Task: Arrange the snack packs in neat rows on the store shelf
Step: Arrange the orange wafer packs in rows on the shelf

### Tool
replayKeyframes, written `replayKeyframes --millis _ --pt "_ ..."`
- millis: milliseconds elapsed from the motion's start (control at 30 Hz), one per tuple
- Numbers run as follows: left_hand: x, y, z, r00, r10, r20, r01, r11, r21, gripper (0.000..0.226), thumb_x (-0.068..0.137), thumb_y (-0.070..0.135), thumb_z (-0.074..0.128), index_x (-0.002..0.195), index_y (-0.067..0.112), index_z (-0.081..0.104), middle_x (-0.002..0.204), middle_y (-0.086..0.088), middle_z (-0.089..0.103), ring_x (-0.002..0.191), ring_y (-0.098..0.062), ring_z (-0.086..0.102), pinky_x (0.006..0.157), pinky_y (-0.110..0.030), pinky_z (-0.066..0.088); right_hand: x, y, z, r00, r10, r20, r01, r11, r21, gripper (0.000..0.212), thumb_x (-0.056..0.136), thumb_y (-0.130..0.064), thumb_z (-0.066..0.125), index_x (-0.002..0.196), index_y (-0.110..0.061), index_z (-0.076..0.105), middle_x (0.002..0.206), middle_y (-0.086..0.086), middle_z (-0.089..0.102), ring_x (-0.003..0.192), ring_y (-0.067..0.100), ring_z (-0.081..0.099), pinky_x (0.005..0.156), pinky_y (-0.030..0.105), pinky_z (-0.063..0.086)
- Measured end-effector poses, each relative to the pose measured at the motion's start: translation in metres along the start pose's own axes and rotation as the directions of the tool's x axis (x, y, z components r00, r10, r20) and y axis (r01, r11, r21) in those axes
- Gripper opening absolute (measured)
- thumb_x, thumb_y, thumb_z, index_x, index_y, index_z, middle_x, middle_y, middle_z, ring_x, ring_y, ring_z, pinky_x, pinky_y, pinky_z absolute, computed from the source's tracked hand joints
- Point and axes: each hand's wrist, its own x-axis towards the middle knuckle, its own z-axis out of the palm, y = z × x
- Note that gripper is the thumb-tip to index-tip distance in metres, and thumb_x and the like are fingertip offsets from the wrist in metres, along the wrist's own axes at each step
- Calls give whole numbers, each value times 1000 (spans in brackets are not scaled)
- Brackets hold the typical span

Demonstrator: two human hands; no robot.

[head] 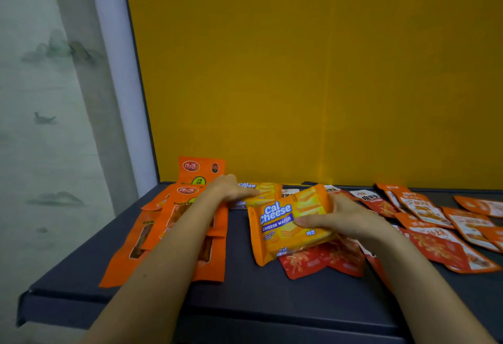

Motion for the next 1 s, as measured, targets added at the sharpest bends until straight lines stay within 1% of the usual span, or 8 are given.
replayKeyframes --millis 133,200,333,567,700,800,900,1000 --pt "7 -5 -1 987 -8 158 31 990 -138 113 64 73 61 146 6 20 154 -12 22 139 -31 28 109 -41 30 2 8 -7 995 -4 -103 3 1000 -7 35 68 -18 81 100 -20 69 98 0 75 91 17 71 89 39 54" --pt "12 -12 1 974 4 227 31 988 -153 123 57 78 62 149 14 12 157 -10 14 142 -32 20 114 -47 25 1 9 -8 991 -1 -131 1 1000 3 34 67 -17 81 98 -21 68 97 -1 75 90 17 71 92 42 53" --pt "23 -22 9 985 59 160 -41 993 -113 114 58 75 63 147 17 20 153 -9 24 138 -29 27 112 -47 29 3 11 -8 989 -12 -150 9 1000 -21 42 64 -22 83 102 -21 67 100 -1 74 93 18 70 93 44 52" --pt "25 -19 7 987 159 -3 -158 979 -131 91 56 66 73 130 23 42 131 -6 41 124 -26 41 107 -43 35 5 11 -10 984 -20 -175 13 999 -42 38 64 -24 82 98 -25 65 98 -3 74 91 17 70 91 43 53" --pt "19 -14 5 963 241 -121 -264 936 -234 84 55 50 82 124 18 45 116 0 36 112 -19 42 100 -35 40 6 14 -11 982 -17 -189 12 1000 -27 35 65 -23 81 96 -26 65 96 -4 74 89 16 70 89 41 54" --pt "17 -13 -1 952 257 -165 -297 905 -303 74 56 41 85 116 17 49 113 1 42 102 -14 43 85 -27 42 9 18 -11 981 -5 -195 2 1000 -13 46 64 -25 82 106 -23 64 99 -2 74 90 17 71 89 42 54" --pt "18 -15 -7 971 197 -133 -238 832 -501 59 57 29 87 103 17 52 117 -7 56 93 -16 52 65 -24 43 11 21 -11 981 14 -194 -7 999 35 50 66 -20 81 113 -20 62 102 0 73 93 18 70 91 42 53" --pt "13 -15 -10 996 56 -62 -83 743 -664 66 61 23 86 115 10 50 116 -6 52 99 -20 54 66 -25 45 10 19 -11 983 40 -181 -24 996 90 44 72 -15 76 113 -17 62 103 2 73 92 19 70 83 34 55"
